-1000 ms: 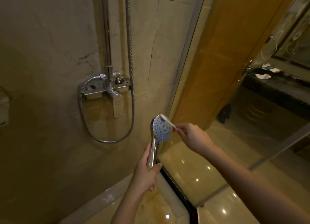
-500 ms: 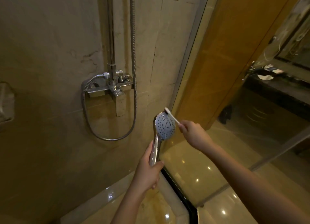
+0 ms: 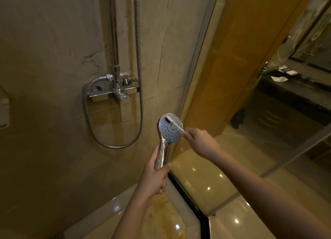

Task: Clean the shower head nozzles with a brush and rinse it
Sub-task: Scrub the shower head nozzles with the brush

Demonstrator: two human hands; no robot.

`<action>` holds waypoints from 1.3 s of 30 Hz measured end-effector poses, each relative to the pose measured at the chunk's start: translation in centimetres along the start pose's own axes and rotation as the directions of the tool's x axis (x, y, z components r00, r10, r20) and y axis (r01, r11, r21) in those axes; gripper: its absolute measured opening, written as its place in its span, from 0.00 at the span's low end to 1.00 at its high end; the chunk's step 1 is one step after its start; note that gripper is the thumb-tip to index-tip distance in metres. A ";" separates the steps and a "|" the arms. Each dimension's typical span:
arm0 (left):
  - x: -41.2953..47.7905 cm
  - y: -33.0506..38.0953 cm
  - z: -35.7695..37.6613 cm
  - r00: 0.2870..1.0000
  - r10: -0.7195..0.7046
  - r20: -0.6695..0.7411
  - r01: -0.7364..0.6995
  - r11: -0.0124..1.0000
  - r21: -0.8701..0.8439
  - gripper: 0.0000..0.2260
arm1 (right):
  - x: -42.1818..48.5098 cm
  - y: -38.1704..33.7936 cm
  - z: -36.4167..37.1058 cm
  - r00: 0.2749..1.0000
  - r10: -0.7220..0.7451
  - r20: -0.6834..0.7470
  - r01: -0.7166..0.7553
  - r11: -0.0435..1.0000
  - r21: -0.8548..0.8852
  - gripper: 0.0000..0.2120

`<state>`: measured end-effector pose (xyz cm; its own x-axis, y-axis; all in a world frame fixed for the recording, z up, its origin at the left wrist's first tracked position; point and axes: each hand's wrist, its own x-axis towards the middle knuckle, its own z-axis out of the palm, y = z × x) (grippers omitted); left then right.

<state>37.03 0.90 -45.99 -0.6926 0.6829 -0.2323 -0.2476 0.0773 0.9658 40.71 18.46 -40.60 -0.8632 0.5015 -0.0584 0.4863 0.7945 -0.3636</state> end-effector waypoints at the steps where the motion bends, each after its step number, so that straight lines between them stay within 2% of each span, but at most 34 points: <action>1: -0.2 0.0 0.0 1.000 0.001 -0.003 -0.001 1.000 -0.005 0.31 | -0.2 -0.2 0.1 1.000 -0.012 0.016 0.013 0.999 -0.047 0.15; 3: -0.3 -0.1 -0.1 1.000 0.001 -0.011 -0.001 1.000 -0.021 0.31 | -0.4 -0.5 0.0 0.999 -0.026 0.036 0.030 0.993 -0.114 0.15; 6: -0.1 -0.2 0.1 1.000 0.009 0.005 -0.009 1.000 0.002 0.31 | 0.4 0.3 -1.1 1.000 0.017 -0.021 -0.018 0.996 -0.086 0.14; 10: -0.3 0.0 0.1 1.000 -0.007 0.004 0.007 0.999 -0.038 0.31 | -0.6 -0.5 -0.7 0.995 -0.065 0.078 0.080 0.976 -0.204 0.14; 14: 0.0 -0.1 0.2 0.999 -0.037 0.022 0.039 0.996 -0.076 0.29 | 0.5 0.8 -1.5 1.000 -0.029 -0.012 0.026 0.981 -0.192 0.16; 18: -0.3 0.0 -0.2 0.996 -0.080 0.047 0.088 0.979 -0.186 0.26 | -0.8 0.2 0.1 0.989 -0.108 0.105 0.133 0.951 -0.278 0.15; 22: -0.2 0.1 -0.4 0.994 -0.102 0.049 0.111 0.970 -0.216 0.24 | 0.0 1.2 -0.2 0.998 -0.066 0.010 0.067 0.966 -0.249 0.15; 25: -0.5 -0.1 -0.8 0.994 -0.107 0.037 0.112 0.968 -0.227 0.27 | -0.4 0.7 0.0 0.991 -0.096 0.096 0.120 0.952 -0.282 0.13; 28: -0.3 -0.2 -0.9 0.994 -0.103 0.038 0.109 0.973 -0.204 0.28 | 0.2 1.4 -0.9 0.996 -0.063 0.057 0.075 0.966 -0.247 0.14; 32: -0.5 0.0 -1.1 0.994 -0.109 0.025 0.112 0.971 -0.210 0.28 | -0.4 1.4 -0.3 0.984 -0.066 0.166 0.106 0.962 -0.250 0.14; 35: -0.3 0.2 -1.1 0.994 -0.105 0.020 0.106 0.971 -0.214 0.28 | 0.2 1.7 -0.5 0.996 -0.026 0.082 0.041 0.983 -0.181 0.15; 39: -0.3 0.2 -1.3 0.992 -0.125 0.014 0.124 0.956 -0.266 0.28 | 0.5 1.4 -0.1 0.995 -0.010 0.102 0.025 0.989 -0.144 0.15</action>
<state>36.29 -0.29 -45.86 -0.6469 0.6777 -0.3495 -0.5029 -0.0347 0.8636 41.01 19.87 -41.11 -0.8775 0.4557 -0.1496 0.4790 0.8478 -0.2275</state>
